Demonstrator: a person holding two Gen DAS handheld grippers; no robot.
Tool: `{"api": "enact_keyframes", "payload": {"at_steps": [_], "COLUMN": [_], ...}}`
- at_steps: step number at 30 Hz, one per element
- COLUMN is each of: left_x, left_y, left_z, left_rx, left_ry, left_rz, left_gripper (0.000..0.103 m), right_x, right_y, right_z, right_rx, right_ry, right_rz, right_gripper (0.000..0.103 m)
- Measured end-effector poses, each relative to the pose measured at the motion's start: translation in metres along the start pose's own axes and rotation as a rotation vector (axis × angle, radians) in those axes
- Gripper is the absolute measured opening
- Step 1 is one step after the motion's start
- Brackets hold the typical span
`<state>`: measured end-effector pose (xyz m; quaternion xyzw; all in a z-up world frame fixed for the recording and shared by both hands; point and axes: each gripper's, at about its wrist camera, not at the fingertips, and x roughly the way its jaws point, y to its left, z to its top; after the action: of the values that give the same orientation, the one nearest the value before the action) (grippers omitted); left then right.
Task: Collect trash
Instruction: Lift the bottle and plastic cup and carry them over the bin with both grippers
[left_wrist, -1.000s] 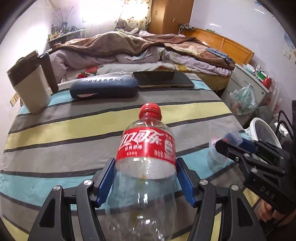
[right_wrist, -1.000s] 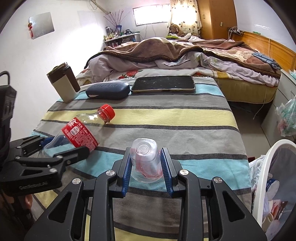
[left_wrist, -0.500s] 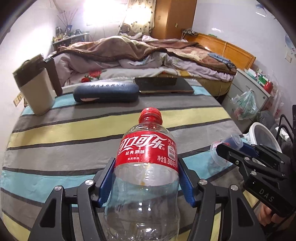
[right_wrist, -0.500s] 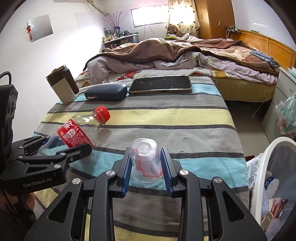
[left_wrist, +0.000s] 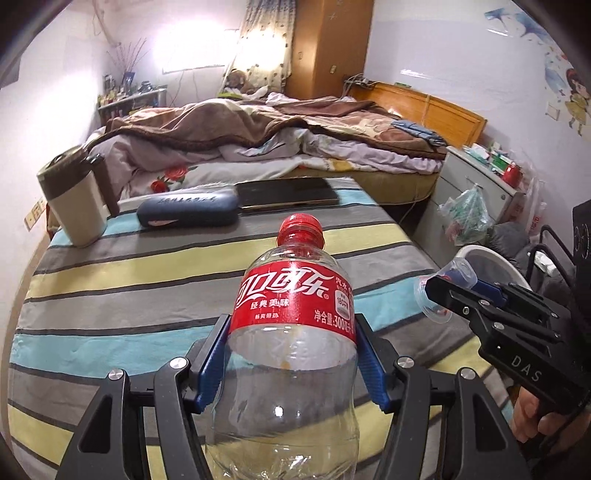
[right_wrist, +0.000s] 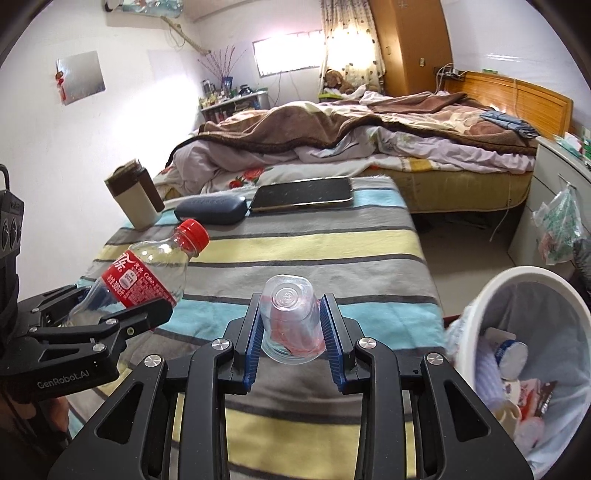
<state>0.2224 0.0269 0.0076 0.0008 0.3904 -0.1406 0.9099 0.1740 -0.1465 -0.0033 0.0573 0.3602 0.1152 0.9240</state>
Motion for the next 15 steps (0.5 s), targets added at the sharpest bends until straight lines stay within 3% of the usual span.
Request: {"api": "enact_keyframes", "payload": {"at_steps": [15], "left_x": [-0.016], "left_y": [-0.115], "left_z": [-0.001], "left_rx": [0.125], "left_ry": [-0.05], "left_rz": [-0.142], "left_gripper": [0.063], "right_x": [-0.063], "right_y": [-0.064], "right_z": [-0.016], "right_rx": [0.088], "right_ry": [-0.076], "right_rz": [-0.127], "right_gripper": [0.033]}}
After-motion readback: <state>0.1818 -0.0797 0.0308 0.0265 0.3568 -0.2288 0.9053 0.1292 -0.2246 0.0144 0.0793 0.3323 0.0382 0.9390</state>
